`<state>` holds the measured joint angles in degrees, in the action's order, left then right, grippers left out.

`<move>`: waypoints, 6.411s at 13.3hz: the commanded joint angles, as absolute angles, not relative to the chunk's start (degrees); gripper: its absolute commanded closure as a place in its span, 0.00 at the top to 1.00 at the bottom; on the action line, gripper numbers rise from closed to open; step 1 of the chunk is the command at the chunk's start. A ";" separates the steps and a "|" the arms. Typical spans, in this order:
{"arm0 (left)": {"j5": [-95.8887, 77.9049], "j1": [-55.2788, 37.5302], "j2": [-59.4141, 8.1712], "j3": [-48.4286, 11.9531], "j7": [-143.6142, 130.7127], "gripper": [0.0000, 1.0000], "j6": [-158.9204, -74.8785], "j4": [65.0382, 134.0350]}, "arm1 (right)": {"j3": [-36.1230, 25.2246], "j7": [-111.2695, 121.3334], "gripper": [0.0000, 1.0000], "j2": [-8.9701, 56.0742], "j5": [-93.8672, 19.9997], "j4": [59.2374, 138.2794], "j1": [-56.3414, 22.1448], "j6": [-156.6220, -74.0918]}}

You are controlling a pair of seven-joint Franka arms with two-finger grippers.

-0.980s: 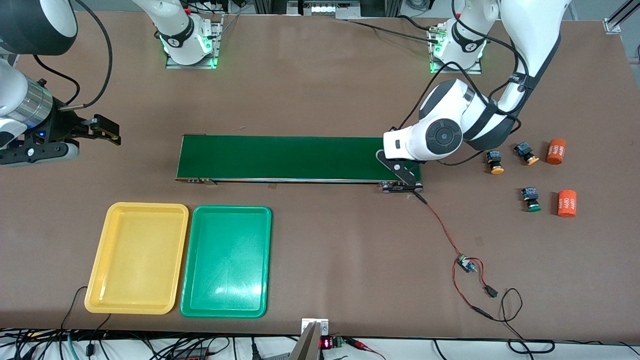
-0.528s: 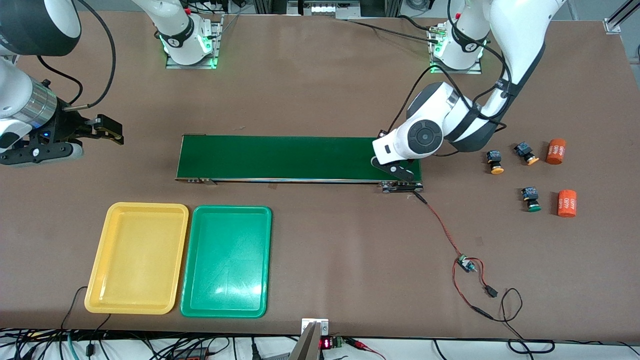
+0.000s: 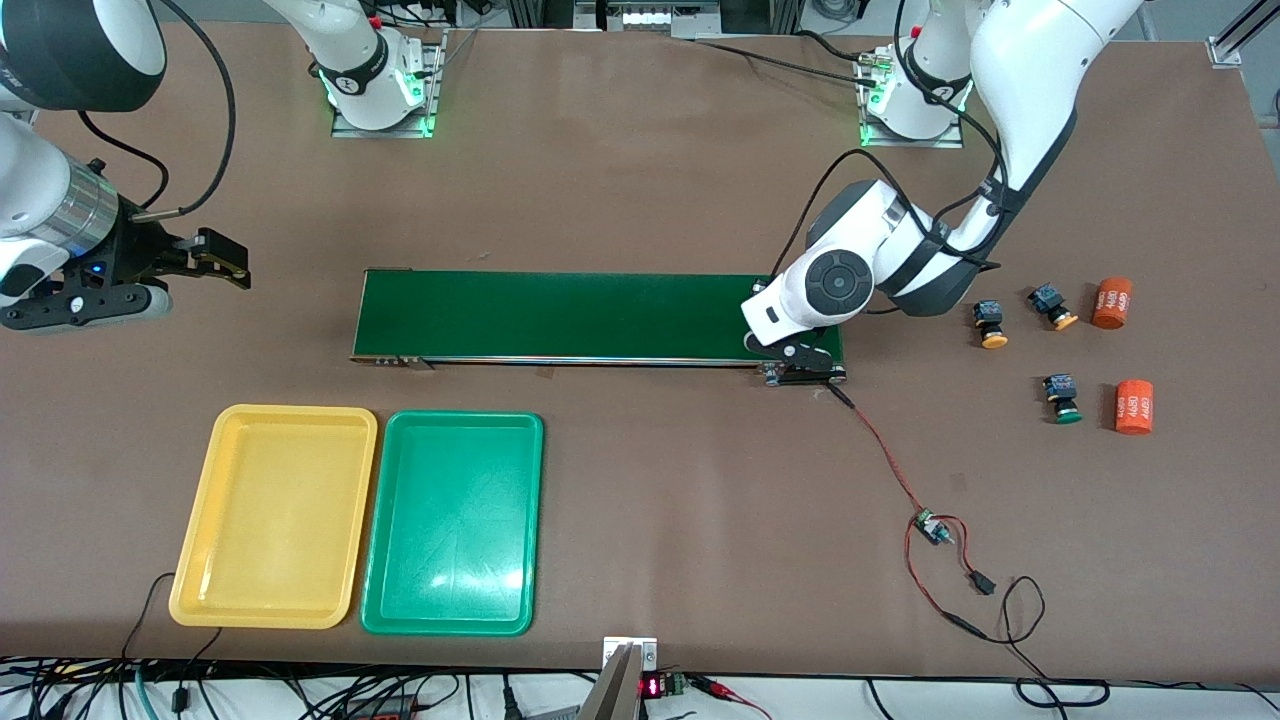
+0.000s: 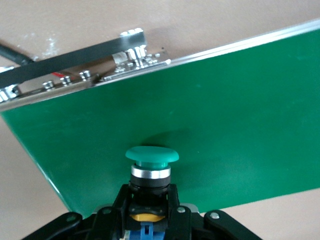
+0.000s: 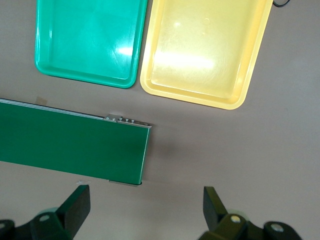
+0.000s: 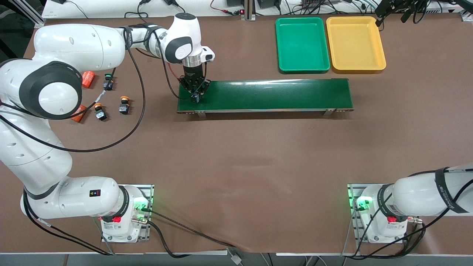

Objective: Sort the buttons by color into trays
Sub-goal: 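Release the button on the belt and return the left gripper, then grasp another green button with the left gripper while the right gripper approaches, then lower the green button onto the belt and open the left gripper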

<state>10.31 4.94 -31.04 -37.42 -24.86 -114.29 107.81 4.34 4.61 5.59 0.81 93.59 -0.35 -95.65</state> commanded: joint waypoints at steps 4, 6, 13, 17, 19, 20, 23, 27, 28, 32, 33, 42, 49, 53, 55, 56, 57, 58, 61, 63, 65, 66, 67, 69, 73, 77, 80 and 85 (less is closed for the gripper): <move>11.69 4.31 -30.24 -37.61 -28.56 1.00 -113.73 107.14 | 4.39 3.96 1.00 4.75 0.62 94.04 -0.53 -95.45; 11.69 4.57 -29.71 -37.79 -28.74 1.00 -113.56 107.05 | 4.39 3.87 1.00 4.83 0.62 93.96 -0.53 -95.45; 11.07 7.02 -25.22 -37.44 -31.82 1.00 -96.63 93.55 | 4.39 3.78 1.00 4.83 0.53 94.04 -0.97 -95.71; 14.05 13.78 -26.10 -35.68 -31.29 1.00 -94.92 88.25 | 5.97 3.69 1.00 3.26 0.53 96.84 -0.70 -95.45; 17.56 17.82 -26.46 -35.68 -30.42 1.00 -95.10 87.89 | 6.33 3.60 1.00 1.15 0.18 100.44 -0.70 -96.32; 18.97 20.28 -26.89 -35.68 -28.50 1.00 -95.36 87.80 | 6.33 2.56 1.00 -0.51 0.09 102.90 -0.70 -97.29; 20.04 27.66 -29.87 -35.68 -19.55 1.00 -95.71 87.89 | 7.46 0.88 1.00 -5.96 -0.09 111.68 -0.62 -102.73; 19.95 31.99 -31.11 -32.18 -9.15 1.00 -101.76 90.87 | 9.57 -3.50 1.00 -10.80 -0.79 119.52 -0.09 -107.92; 20.04 32.43 -31.37 -31.99 -9.05 1.00 -102.21 90.88 | 10.36 -5.43 1.00 -11.16 -1.23 120.05 0.17 -107.93; 20.04 29.64 -33.22 -24.73 -9.05 1.00 -104.32 94.56 | 20.45 -17.81 1.00 -11.51 -1.23 120.41 3.07 -107.05; 20.04 28.92 -34.01 -22.17 -9.05 1.00 -105.81 94.83 | 21.35 -18.80 1.00 -11.43 -1.23 120.41 3.08 -106.70; 20.04 28.48 -37.88 -14.77 2.37 0.64 -126.83 103.44 | 21.53 -24.77 1.00 -5.89 -3.60 121.11 1.32 -116.35; 18.98 28.30 -33.32 -19.13 2.11 0.17 -117.88 102.66 | 22.76 -33.66 1.00 0.95 -3.52 120.67 -4.04 -123.91; 18.98 27.78 -30.76 -31.70 -0.34 0.17 -109.26 102.57 | 23.47 -33.49 1.00 4.30 -3.34 120.67 -4.13 -127.09; 18.20 25.50 -30.94 -36.89 -7.16 0.17 -108.81 102.74 | 23.55 -33.57 1.00 4.39 -3.25 120.76 -4.13 -127.09; 16.89 23.92 -30.94 -38.65 -11.91 0.17 -108.20 102.74 | 23.55 -33.57 1.00 4.57 -3.25 120.94 -4.13 -127.09; 15.74 23.04 -30.94 -40.24 -14.21 0.17 -107.32 102.74 | 23.55 -33.75 1.00 4.92 -3.25 120.85 -4.13 -127.18; 14.95 22.94 -31.02 -42.08 -14.85 0.17 -106.44 102.83 | 23.55 -33.92 1.00 5.10 -3.25 120.85 -4.22 -127.53; 12.57 20.32 -31.20 -45.87 -21.15 0.17 -105.47 103.71 | 23.73 -34.10 1.00 6.06 -3.25 120.85 -5.01 -128.93; 12.13 18.11 -31.55 -47.28 -28.36 0.17 -105.20 105.28 | 23.73 -34.19 1.00 6.15 -2.90 120.94 -5.10 -128.85; 10.03 17.93 -31.82 -48.16 -31.63 0.19 -106.43 107.39 | 24.17 -34.01 1.00 6.41 -1.94 120.76 -5.45 -128.85; 10.02 17.93 -31.82 -48.16 -31.64 0.20 -107.65 108.71 | 24.43 -34.10 1.00 6.76 -0.11 120.59 -5.54 -128.85; 10.02 17.93 -32.16 -48.08 -31.64 0.20 -110.97 110.46 | 24.43 -34.19 1.00 7.46 1.57 120.15 -6.76 -128.85; 10.02 17.93 -32.78 -47.90 -31.64 0.24 -115.39 111.97 | 24.43 -36.37 1.00 7.82 1.67 119.53 -7.47 -128.76; 10.20 18.37 -32.17 -47.20 -30.50 1.00 -116.55 111.27 | 24.17 -37.18 1.00 7.12 1.67 119.01 -5.80 -128.58; 10.11 20.91 -26.39 -47.37 -30.50 1.00 -109.44 107.24 | 23.91 -36.83 1.00 5.28 1.67 118.74 -4.49 -126.31; 10.19 23.03 -23.91 -43.62 -30.50 1.00 -107.32 104.42 | 23.47 -37.70 1.00 3.61 1.58 118.22 -4.22 -119.64; 10.81 23.20 -23.64 -26.05 -28.67 1.00 -108.28 103.01 | 22.68 -39.38 1.00 1.50 1.58 116.63 -4.22 -115.68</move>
